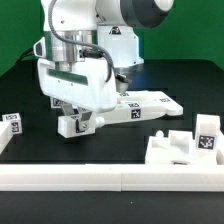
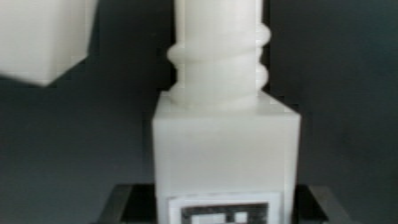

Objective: Assemble chair

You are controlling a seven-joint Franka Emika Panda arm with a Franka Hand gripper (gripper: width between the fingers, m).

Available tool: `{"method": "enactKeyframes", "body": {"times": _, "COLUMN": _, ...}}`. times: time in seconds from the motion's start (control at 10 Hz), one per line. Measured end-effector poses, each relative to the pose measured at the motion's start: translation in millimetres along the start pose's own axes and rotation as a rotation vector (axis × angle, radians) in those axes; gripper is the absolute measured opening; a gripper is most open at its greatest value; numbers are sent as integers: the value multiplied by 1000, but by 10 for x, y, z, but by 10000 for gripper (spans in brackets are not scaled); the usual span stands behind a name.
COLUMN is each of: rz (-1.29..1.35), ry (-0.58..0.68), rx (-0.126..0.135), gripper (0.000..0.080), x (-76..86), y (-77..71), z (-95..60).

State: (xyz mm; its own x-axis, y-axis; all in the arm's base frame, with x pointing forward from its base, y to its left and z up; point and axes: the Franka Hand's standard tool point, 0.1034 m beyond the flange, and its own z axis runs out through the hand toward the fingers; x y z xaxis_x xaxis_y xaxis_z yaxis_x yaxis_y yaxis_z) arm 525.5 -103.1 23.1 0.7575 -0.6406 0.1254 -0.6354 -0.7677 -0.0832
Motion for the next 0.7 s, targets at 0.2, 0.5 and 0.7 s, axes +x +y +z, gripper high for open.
{"method": "enactKeyframes", "body": {"times": 0.2, "rz": -182, "ry": -1, "rx": 1, "gripper": 279, "x": 36, "y": 9, "z": 45}}
{"method": "enactKeyframes", "body": {"times": 0.5, "rz": -183, "ry": -4, "rx": 0, "gripper": 292, "x": 18, "y": 5, "z": 58}}
{"method": "enactKeyframes", "body": {"times": 0.7, "rz": -182, "ry": -27, "rx": 3, "gripper": 465, "x": -4, "y": 10, "z": 69}}
